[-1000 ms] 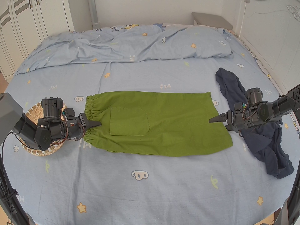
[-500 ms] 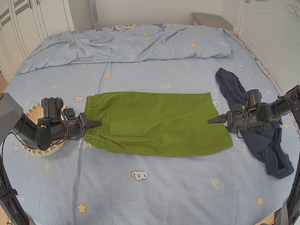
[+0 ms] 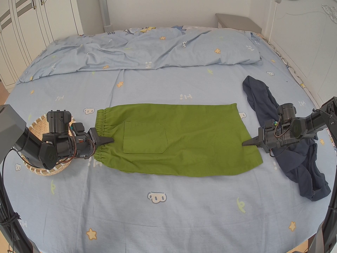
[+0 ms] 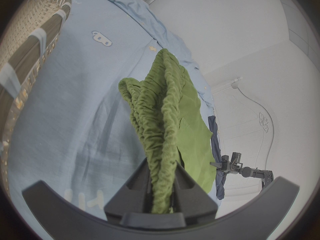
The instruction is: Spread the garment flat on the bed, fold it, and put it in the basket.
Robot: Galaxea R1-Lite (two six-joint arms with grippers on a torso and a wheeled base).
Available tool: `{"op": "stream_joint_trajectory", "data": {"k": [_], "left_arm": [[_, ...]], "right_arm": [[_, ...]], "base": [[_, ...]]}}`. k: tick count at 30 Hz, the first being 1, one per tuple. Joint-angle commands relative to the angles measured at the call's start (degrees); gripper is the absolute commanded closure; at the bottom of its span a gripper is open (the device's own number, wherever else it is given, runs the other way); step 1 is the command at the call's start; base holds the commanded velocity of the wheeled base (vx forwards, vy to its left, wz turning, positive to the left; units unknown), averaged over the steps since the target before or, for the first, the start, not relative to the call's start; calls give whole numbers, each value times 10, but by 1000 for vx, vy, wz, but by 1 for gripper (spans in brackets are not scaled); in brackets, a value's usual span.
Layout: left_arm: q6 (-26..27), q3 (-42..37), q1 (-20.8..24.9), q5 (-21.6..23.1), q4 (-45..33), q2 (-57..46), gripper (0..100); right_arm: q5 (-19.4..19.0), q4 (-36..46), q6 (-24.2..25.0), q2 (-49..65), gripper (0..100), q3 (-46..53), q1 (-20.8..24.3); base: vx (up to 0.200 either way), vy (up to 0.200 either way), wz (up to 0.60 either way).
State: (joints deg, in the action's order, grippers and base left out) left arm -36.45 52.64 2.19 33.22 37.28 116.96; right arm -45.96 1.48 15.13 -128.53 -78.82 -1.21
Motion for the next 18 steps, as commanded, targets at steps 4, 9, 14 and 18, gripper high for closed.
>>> {"op": "stream_joint_trajectory", "data": {"k": [4,9,14,18], "left_arm": [[0,0,-9,50,-38,-11,100],[9,3,-30,62,-127,-77,100],[38,-35,-40,80,-164,-96,100],[67,-90,-35,80,-164,-115,100]], "right_arm": [[-7,46,-4,71,100,11,9],[-38,124,-8,173,100,29,13],[-37,143,-47,231,100,95,10],[-38,137,-61,253,100,169,4]], "base": [[0,0,0],[0,0,0],[0,0,0],[0,0,0]]}}
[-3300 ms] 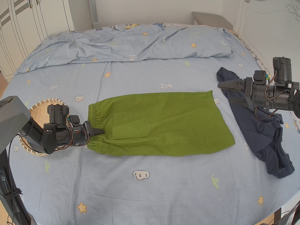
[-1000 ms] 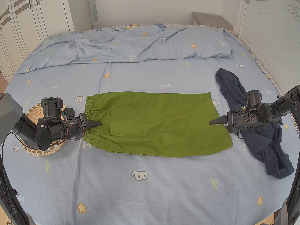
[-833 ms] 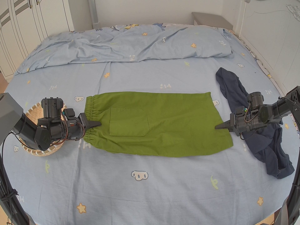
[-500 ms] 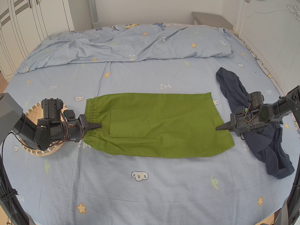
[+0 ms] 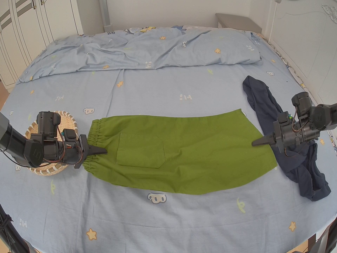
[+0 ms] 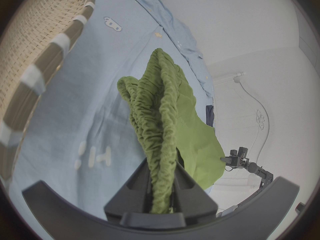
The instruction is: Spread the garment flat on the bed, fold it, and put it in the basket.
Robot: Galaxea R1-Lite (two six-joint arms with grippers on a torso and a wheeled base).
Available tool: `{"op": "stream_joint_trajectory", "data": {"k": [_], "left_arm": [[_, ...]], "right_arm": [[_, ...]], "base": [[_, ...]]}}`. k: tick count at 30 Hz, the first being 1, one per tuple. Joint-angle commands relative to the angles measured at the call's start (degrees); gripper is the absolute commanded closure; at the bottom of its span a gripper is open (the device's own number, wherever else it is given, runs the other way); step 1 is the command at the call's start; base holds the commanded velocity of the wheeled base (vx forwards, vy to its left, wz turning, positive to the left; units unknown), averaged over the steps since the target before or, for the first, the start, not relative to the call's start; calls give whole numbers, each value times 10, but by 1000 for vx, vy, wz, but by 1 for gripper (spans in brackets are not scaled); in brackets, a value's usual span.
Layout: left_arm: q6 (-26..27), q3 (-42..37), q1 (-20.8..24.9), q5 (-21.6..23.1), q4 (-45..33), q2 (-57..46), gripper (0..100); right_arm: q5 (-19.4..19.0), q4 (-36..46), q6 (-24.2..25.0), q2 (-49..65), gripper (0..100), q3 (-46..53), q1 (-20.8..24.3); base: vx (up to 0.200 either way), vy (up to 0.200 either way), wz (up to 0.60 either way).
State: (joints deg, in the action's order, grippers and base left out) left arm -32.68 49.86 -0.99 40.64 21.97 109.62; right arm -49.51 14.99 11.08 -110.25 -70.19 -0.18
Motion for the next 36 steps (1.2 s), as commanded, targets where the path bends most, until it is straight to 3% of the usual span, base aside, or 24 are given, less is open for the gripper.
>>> {"op": "stream_joint_trajectory", "data": {"k": [1,4,10,11,15,20,27,28,33,36], "left_arm": [[38,-93,-2,6,-10,-51,100],[47,-140,-5,6,-8,-72,100],[104,-233,-9,-2,-7,-103,100],[134,-262,-18,-4,-9,-113,100],[159,-308,-28,-4,-7,-133,100],[160,-347,-28,-3,-6,-158,100],[161,-361,-29,-3,-6,-158,100],[162,-361,-29,-3,-6,-158,100],[188,-361,-32,-5,-6,-148,100],[216,-361,-60,-19,-3,-158,100]], "right_arm": [[1,-1,-37,72,100,132,-9],[4,-25,-70,72,100,198,-18],[4,-98,-70,94,100,328,-18],[4,-131,-70,99,100,367,-18],[4,-205,-70,101,100,444,-15],[3,-278,-69,99,100,494,-12],[2,-292,-69,93,100,507,-8],[2,-292,-70,92,0,507,-8],[1,-293,-69,86,0,506,-10],[1,-299,-69,87,0,503,-15]], "base": [[0,0,0],[0,0,0],[0,0,0],[0,0,0],[0,0,0],[0,0,0],[0,0,0],[0,0,0],[0,0,0],[0,0,0]]}}
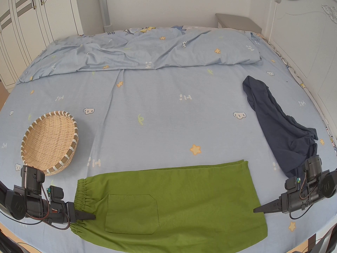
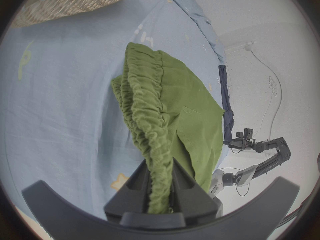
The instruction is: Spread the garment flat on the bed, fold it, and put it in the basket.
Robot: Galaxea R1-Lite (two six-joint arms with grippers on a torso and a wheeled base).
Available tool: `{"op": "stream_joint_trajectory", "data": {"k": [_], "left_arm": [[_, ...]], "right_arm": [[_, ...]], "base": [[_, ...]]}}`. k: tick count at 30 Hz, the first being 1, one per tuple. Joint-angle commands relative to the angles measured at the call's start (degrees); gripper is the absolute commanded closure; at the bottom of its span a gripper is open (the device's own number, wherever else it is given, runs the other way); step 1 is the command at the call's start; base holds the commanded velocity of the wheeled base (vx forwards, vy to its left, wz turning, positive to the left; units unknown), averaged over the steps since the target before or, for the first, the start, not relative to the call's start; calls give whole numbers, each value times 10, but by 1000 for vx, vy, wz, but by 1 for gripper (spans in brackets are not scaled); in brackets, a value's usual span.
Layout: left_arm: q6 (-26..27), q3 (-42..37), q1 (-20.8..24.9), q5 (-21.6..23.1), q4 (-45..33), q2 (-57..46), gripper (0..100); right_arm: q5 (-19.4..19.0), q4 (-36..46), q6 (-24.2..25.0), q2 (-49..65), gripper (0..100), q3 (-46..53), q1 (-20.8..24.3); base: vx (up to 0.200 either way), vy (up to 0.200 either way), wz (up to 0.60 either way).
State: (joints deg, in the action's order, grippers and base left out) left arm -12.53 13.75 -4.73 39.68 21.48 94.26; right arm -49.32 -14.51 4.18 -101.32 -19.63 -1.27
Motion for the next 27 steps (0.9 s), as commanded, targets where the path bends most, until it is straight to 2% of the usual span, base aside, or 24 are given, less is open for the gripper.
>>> {"op": "stream_joint_trajectory", "data": {"k": [1,4,5,7,10,14,15,19,20,24,27], "left_arm": [[26,0,-35,-16,2,-11,100],[39,5,-56,-29,-3,-36,100],[38,10,-78,-33,-12,-58,100],[38,15,-96,-35,-17,-66,100],[41,37,-128,-39,-31,-85,100],[41,69,-136,-44,-85,-118,100],[41,96,-136,-54,-140,-142,100],[41,96,-136,-54,-140,-142,100],[49,217,-163,-58,-318,-171,100],[58,283,-152,-62,-394,-180,100],[56,333,-123,-80,-450,-188,100]], "right_arm": [[0,-9,1,2,0,-4,-6],[5,-18,3,5,0,-9,-9],[23,-26,13,33,0,-22,-10],[49,-20,37,79,0,-45,-4],[63,-10,92,122,0,-84,15],[68,8,116,143,0,-123,39],[74,19,116,148,0,-140,43],[74,19,116,148,0,-140,43],[101,35,119,150,0,-159,89],[132,32,119,150,0,-163,112],[142,30,118,149,0,-176,115]], "base": [[0,0,0],[0,0,0],[0,0,0],[0,0,0],[0,0,0],[0,0,0],[0,0,0],[0,0,0],[0,0,0],[0,0,0],[0,0,0]]}}
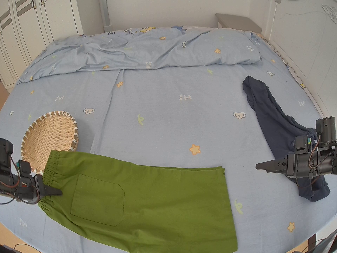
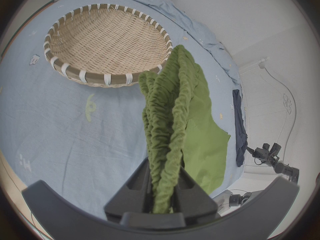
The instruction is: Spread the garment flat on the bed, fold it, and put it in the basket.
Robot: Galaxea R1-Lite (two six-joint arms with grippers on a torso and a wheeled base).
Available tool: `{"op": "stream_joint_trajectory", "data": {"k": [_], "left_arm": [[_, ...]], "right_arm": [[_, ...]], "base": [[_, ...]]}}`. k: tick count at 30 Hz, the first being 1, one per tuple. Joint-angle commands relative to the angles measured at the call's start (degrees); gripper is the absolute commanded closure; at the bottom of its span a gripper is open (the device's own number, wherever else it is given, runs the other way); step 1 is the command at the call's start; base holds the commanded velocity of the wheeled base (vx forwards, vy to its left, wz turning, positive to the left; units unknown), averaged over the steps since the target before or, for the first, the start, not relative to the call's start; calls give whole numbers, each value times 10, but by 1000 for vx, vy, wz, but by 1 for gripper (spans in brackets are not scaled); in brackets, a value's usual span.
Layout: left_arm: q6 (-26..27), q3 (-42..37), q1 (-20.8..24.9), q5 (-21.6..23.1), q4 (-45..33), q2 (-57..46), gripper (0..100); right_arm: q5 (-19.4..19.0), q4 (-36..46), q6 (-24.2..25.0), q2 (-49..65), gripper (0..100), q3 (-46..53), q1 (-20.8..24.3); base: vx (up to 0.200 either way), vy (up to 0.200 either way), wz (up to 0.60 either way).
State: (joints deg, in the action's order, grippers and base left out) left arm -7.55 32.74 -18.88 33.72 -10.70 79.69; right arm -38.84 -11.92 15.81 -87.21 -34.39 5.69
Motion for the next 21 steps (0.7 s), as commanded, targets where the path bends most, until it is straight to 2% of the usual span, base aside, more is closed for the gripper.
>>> {"op": "stream_joint_trajectory", "data": {"k": [1,2,3,4,5,8,12,13,14,15,18,19,21], "left_arm": [[5,162,28,-30,-155,-43,100],[5,162,28,-30,-155,-43,100],[5,197,46,-48,-210,-43,100],[5,197,46,-48,-210,-43,100],[3,232,62,-60,-255,-42,100],[-5,259,86,-62,-281,-42,100],[-70,285,177,-83,-286,-40,100],[-93,287,221,-109,-281,-40,100],[-100,287,236,-118,-279,-40,100],[-123,289,284,-158,-275,-33,100],[-151,289,342,-207,-264,-9,100],[-151,289,342,-207,-264,-9,100],[-182,295,394,-233,-242,5,100]], "right_arm": [[37,4,2,8,0,-35,45],[37,4,2,8,0,-35,45],[37,5,2,6,0,-48,46],[37,5,2,6,0,-48,46],[37,7,2,6,0,-61,49],[36,7,2,5,0,-73,49],[32,6,3,5,0,-75,51],[33,6,2,5,0,-73,53],[33,6,2,4,0,-72,54],[33,7,2,4,0,-70,55],[33,7,2,4,0,-70,53],[33,7,2,4,0,-70,53],[33,7,2,5,0,-71,49]], "base": [[0,0,0],[0,0,0],[0,0,0],[0,0,0],[0,0,0],[0,0,0],[0,0,0],[0,0,0],[0,0,0],[0,0,0],[0,0,0],[0,0,0],[0,0,0]]}}
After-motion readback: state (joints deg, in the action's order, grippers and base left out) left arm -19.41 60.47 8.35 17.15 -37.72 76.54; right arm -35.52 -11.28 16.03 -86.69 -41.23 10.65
